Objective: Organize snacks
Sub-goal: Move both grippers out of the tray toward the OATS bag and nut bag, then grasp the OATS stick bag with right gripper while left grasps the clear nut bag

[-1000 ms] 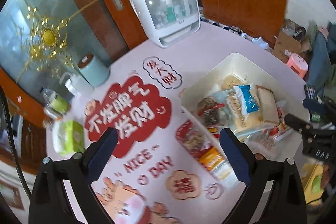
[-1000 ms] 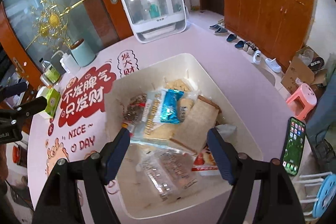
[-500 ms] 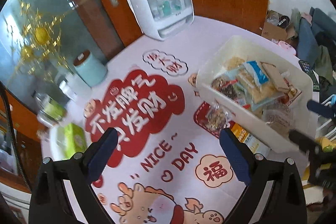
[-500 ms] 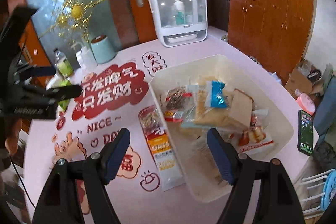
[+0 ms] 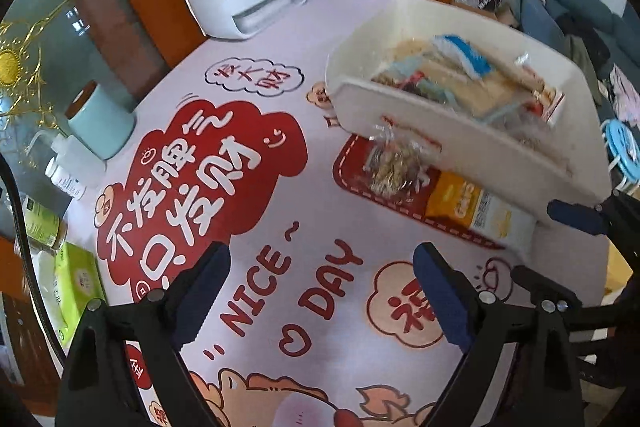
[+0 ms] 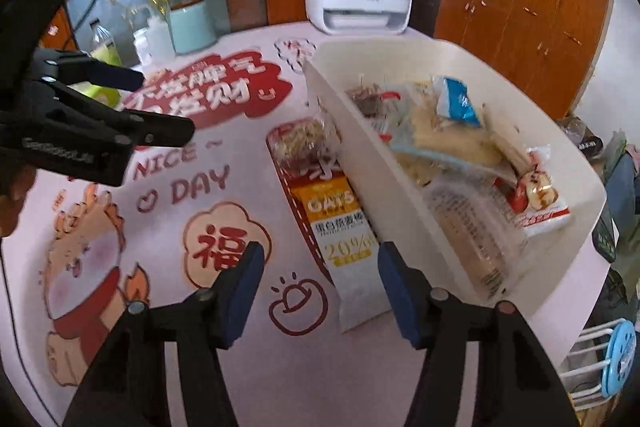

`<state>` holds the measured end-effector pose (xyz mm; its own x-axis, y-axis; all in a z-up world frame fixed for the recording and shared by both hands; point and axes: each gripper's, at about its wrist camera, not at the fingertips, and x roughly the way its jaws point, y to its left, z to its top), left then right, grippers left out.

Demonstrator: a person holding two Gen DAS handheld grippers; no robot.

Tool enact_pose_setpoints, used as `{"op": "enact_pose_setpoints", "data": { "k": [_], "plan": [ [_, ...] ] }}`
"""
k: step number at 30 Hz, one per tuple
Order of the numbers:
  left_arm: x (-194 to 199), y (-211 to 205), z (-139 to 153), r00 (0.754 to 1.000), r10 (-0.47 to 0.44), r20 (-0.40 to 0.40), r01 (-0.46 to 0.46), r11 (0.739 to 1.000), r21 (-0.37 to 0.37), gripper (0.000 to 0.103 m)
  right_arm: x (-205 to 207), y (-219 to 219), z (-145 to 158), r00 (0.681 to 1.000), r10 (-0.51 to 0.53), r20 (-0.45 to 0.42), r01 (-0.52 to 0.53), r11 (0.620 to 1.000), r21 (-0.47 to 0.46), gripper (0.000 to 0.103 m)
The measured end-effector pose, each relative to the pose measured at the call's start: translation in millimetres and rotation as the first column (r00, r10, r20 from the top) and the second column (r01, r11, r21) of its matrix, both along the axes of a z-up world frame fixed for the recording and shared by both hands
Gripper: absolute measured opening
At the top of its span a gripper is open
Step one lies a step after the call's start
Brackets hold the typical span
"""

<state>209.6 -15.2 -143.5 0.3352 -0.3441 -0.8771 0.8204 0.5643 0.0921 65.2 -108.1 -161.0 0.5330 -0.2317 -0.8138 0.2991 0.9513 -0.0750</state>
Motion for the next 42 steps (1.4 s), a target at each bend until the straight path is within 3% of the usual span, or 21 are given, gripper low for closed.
{"op": "enact_pose_setpoints", "data": {
  "k": [9,12,16,19,23,26,33,38,42],
  "plan": [
    [13.2,0.0,-15.9,0.999,0.022,-0.036,-0.023,1.0,-0.015,0.093,28.5,7.8,-34.0,0.994,-0.08,-0.08,0.071,0.992,-0.103,0.057],
    [16.8,0.5,-20.1,0.998,0.028,-0.047,-0.029,0.999,-0.014,0.093,35.8,0.6,-43.6,0.988,-0.101,-0.116,0.088,0.99,-0.112,0.044],
    [21.5,0.7,-24.0,0.997,0.035,-0.066,-0.036,0.999,-0.019,0.093,43.2,0.8,-44.9,0.99,-0.06,-0.126,0.041,0.988,-0.149,0.036],
    [24.9,-1.9,-27.9,0.996,0.034,-0.085,-0.036,0.999,-0.021,0.093,49.6,-5.7,-47.6,0.986,-0.079,-0.146,0.052,0.983,-0.177,0.036],
    [25.7,-8.7,-32.8,0.994,0.027,-0.102,-0.03,0.999,-0.022,0.093,51.0,-35.0,-50.0,0.978,-0.136,-0.16,0.117,0.985,-0.126,0.053],
    [27.4,-17.0,-36.7,0.993,0.024,-0.115,-0.027,0.999,-0.022,0.093,49.4,-49.9,-50.6,0.976,-0.153,-0.158,0.14,0.986,-0.087,0.058],
    [35.4,-52.4,-49.1,0.98,0.012,-0.199,-0.02,0.999,-0.04,0.093,42.5,-63.3,-49.8,0.982,-0.122,-0.147,0.127,0.992,0.024,0.05],
    [34.2,-86.6,-60.3,0.977,-0.013,-0.211,0.007,1.0,-0.029,0.093,30.8,-63.0,-45.6,0.985,-0.103,-0.139,0.118,0.987,0.105,0.039],
    [38.0,-102.9,-73.8,0.974,-0.01,-0.224,0.01,1.0,-0.001,0.093,19.1,-62.5,-39.6,0.986,-0.109,-0.128,0.129,0.979,0.159,0.038]
  ]
}}
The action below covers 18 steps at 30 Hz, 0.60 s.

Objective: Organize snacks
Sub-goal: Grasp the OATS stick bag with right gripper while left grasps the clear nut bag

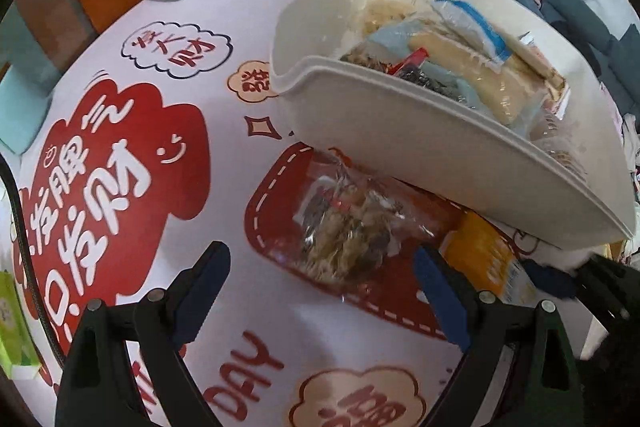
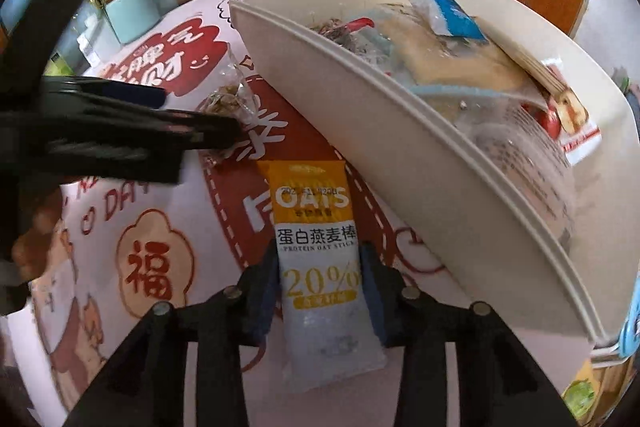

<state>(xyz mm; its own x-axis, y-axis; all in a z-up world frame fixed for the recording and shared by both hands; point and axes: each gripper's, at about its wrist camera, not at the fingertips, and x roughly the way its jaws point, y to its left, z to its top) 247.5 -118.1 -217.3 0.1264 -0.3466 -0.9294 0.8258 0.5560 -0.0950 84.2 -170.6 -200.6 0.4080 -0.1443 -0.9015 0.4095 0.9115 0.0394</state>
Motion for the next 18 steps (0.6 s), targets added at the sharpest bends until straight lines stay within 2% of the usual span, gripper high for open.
{"op": "enact_pose_setpoints", "data": {
  "k": [4,5,6,7,10,13,18],
  "plan": [
    [6.0,-8.5,-11.5,0.999,0.019,-0.029,-0.019,1.0,0.013,0.093,-9.9,3.1,4.1,1.0,0.015,0.007,-0.015,0.999,0.032,0.038],
    [7.1,-10.8,-14.6,0.999,0.026,-0.038,-0.025,1.0,0.015,0.089,-11.7,3.7,5.3,1.0,0.021,0.008,-0.022,0.999,0.038,0.037],
    [7.4,-12.2,-16.6,0.999,0.028,-0.043,-0.028,0.999,0.016,0.083,-13.0,3.8,6.3,1.0,0.025,0.011,-0.026,0.999,0.041,0.037],
    [7.8,-12.9,-18.5,0.998,0.026,-0.057,-0.025,1.0,0.013,0.071,-13.8,3.3,7.2,1.0,0.028,0.014,-0.029,0.999,0.044,0.037],
    [2.9,-14.9,-12.0,1.0,0.03,-0.007,-0.03,1.0,0.001,0.053,-14.5,1.4,10.2,0.999,0.03,0.026,-0.032,0.998,0.057,0.037],
    [-6.0,-13.4,-6.4,0.998,0.052,0.035,-0.053,0.998,0.032,0.051,-17.6,-1.0,15.6,0.999,0.033,0.041,-0.036,0.997,0.062,0.037],
    [-23.1,6.1,16.4,0.993,0.103,0.059,-0.105,0.994,0.03,0.05,-20.6,0.9,22.9,0.997,0.052,0.053,-0.055,0.997,0.056,0.037]
  ]
}}
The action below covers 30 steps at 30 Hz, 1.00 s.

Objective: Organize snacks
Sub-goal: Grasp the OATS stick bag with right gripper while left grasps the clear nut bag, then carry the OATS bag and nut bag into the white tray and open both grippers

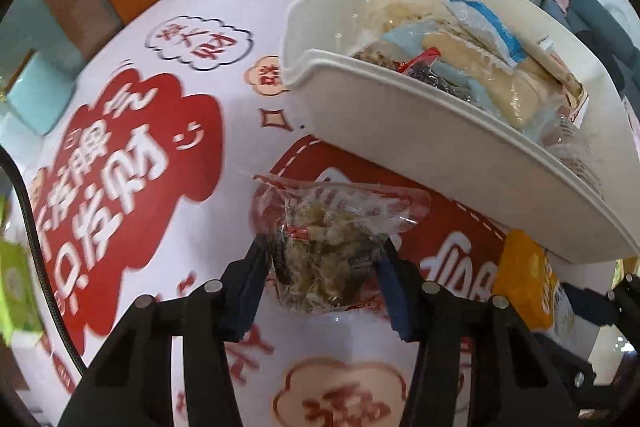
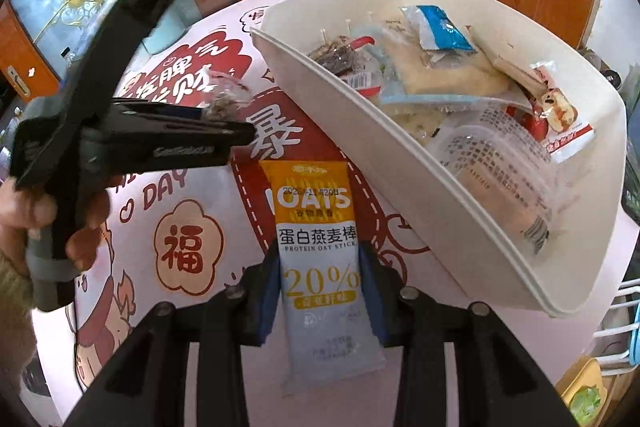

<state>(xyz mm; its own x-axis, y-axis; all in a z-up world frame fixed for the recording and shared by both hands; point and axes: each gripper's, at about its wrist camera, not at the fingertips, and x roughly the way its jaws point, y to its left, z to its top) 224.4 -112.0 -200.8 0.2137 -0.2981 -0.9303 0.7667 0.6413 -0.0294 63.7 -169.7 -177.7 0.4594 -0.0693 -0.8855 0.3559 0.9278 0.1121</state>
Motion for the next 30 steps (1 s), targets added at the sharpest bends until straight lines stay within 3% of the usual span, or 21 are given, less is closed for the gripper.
{"op": "enact_pose_setpoints", "data": {
  "k": [11,19,25,30],
  "plan": [
    [-44.2,53.1,77.2,0.997,0.074,0.037,-0.072,0.996,-0.055,0.05,-16.4,14.5,45.5,0.998,0.038,0.047,-0.036,0.999,-0.032,0.037],
    [-78.6,78.0,133.5,0.99,0.133,0.037,-0.125,0.977,-0.17,0.051,-29.0,23.2,98.0,0.992,0.07,0.104,-0.058,0.992,-0.109,0.037],
    [-89.9,72.6,156.3,0.986,0.167,0.011,-0.159,0.955,-0.252,0.051,-36.3,-2.3,126.7,0.986,0.07,0.152,-0.049,0.989,-0.14,0.037],
    [-92.9,39.9,158.8,0.972,0.232,0.025,-0.22,0.945,-0.242,0.051,-30.7,-39.2,131.1,0.978,0.116,0.174,-0.095,0.988,-0.121,0.037]
  ]
}}
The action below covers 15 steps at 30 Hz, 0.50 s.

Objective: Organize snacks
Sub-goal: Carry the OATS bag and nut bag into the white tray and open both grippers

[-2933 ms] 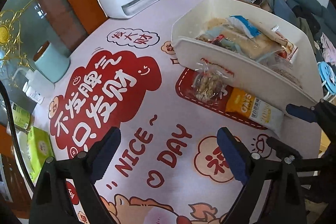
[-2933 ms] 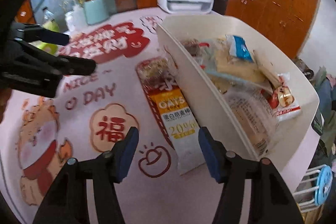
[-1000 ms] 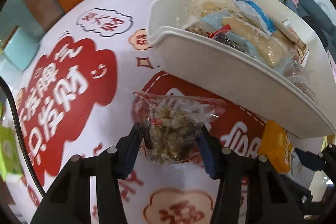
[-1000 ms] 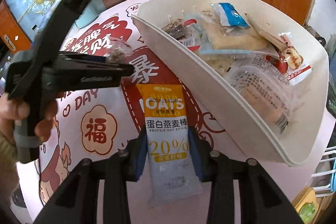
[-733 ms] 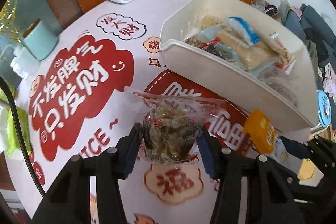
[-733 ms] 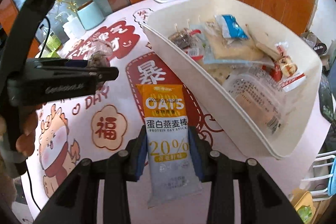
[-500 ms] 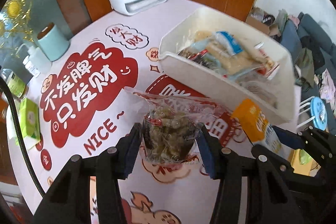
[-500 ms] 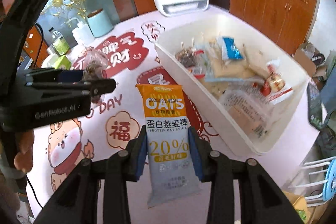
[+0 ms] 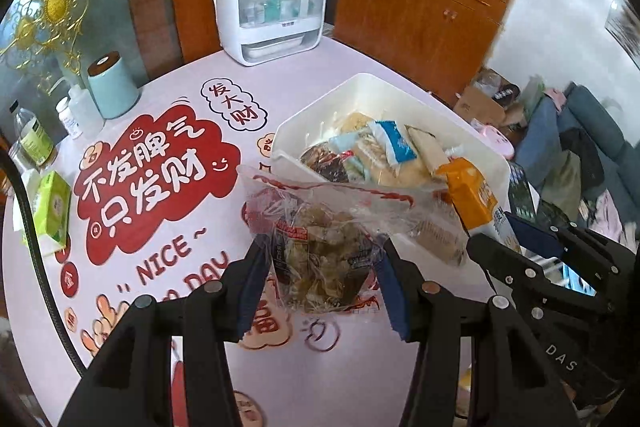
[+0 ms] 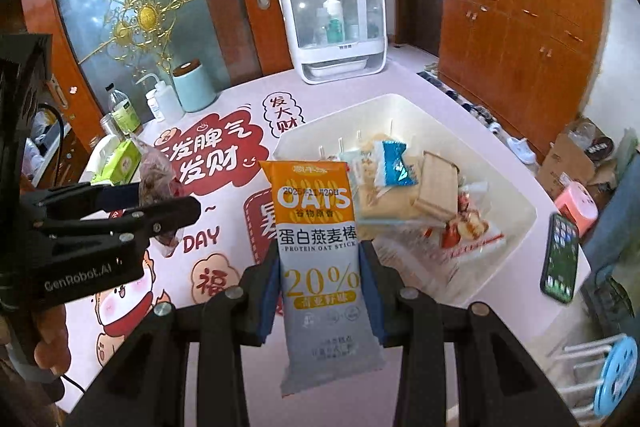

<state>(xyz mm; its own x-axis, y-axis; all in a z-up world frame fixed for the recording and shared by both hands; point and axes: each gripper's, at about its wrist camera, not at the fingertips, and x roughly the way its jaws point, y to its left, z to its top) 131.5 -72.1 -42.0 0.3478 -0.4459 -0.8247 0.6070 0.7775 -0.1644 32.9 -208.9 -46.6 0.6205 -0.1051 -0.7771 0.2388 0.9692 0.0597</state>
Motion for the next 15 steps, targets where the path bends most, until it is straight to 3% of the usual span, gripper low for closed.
{"op": "enact_pose_setpoints", "data": {
  "k": [6,15],
  "plan": [
    [4.2,-62.6,-7.3,0.988,0.149,-0.04,-0.148,0.988,0.035,0.051,20.0,-63.3,5.1,0.99,0.138,-0.003,-0.138,0.99,-0.016,0.037],
    [-6.3,-133.6,-24.9,0.94,0.326,-0.1,-0.319,0.944,0.079,0.051,44.3,-150.9,10.0,0.967,0.253,-0.019,-0.253,0.967,-0.024,0.037]
  ]
}}
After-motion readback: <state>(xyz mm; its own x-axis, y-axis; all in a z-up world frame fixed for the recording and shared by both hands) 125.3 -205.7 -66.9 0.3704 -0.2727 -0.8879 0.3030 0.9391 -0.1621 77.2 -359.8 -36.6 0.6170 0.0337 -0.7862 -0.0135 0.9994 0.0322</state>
